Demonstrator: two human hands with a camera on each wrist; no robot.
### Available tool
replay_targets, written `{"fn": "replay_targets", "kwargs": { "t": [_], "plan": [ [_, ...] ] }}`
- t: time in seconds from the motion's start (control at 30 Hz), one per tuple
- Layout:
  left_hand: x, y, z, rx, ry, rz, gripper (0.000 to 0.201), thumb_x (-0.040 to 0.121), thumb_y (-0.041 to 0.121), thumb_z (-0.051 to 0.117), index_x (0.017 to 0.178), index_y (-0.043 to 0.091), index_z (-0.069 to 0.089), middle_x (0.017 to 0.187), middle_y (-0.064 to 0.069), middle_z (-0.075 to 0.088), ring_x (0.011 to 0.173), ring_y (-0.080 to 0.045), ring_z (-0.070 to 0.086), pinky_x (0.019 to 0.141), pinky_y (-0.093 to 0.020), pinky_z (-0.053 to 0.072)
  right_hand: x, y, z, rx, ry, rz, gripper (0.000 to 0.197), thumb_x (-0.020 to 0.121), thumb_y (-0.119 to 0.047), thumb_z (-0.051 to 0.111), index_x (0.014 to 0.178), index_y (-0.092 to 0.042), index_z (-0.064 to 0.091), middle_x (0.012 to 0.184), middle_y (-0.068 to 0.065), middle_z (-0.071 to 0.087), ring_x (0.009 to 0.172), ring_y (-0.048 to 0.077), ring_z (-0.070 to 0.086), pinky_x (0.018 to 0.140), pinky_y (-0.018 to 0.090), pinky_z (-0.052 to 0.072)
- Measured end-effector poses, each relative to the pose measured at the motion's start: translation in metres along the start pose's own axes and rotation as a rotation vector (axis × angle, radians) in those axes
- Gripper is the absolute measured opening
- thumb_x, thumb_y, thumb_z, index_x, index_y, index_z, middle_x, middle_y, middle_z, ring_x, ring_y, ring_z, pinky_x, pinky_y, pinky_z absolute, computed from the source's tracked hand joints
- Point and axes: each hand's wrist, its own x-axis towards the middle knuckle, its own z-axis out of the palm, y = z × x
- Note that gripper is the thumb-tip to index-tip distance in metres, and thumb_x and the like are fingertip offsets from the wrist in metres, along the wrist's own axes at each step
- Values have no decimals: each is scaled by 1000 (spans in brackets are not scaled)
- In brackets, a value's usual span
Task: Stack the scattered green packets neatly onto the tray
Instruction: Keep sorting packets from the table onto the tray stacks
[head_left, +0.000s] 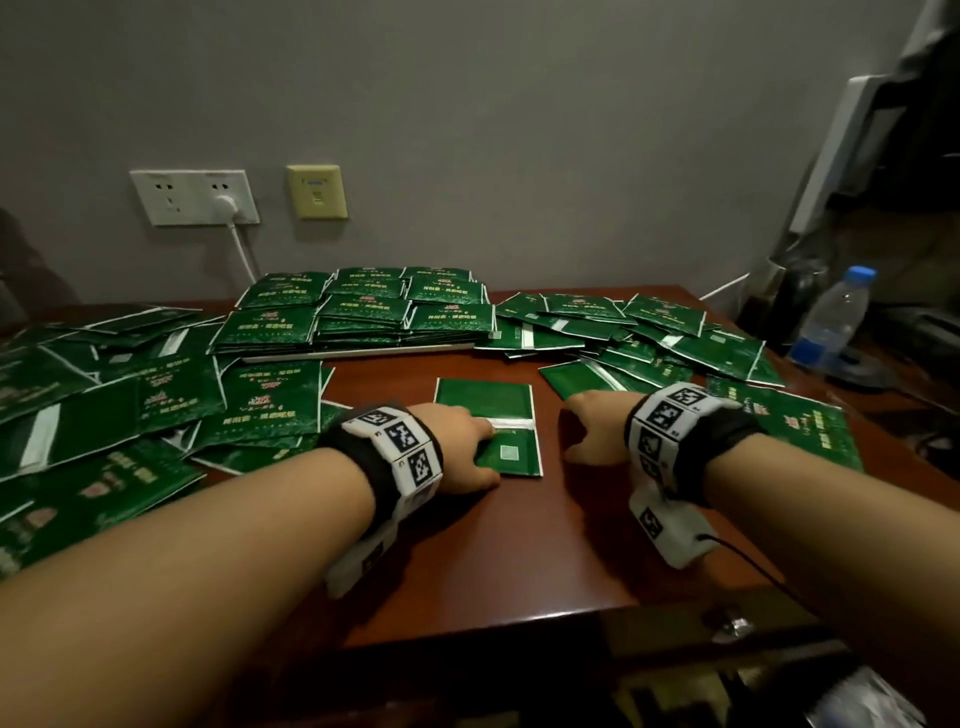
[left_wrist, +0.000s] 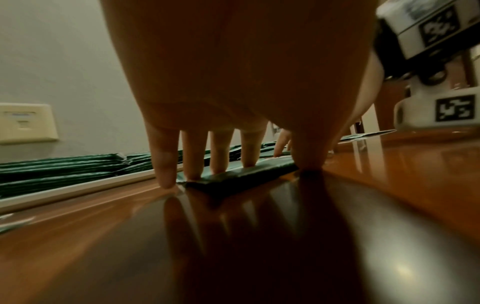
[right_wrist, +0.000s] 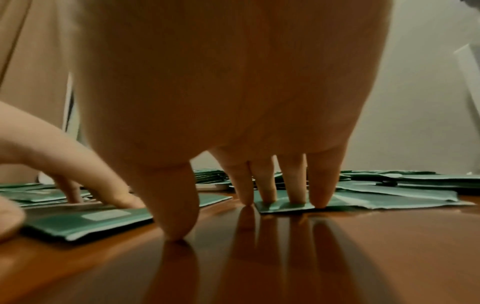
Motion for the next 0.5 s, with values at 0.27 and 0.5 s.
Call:
{"fn": "replay_targets", "kwargs": {
  "t": [0.27, 0.5],
  "plan": [
    [-10, 11, 6, 52, 66, -122, 62, 90, 62, 47, 132, 17, 48, 119, -8, 61, 106, -29, 60, 71, -31, 41, -40, -20, 15, 4, 21, -192, 72, 84, -46, 64, 146, -25, 36, 146, -2, 41, 127, 20, 48, 104, 33, 42],
    [-21, 12, 8, 100, 37, -133, 44, 89, 47, 57, 115, 11, 59, 91, -4, 62, 82, -27, 62, 66, -29, 47, -45, -28, 13, -3, 70, -140, 64, 84, -37, 65, 141, -25, 41, 138, 1, 44, 122, 22, 50, 98, 37, 47]
  ]
}}
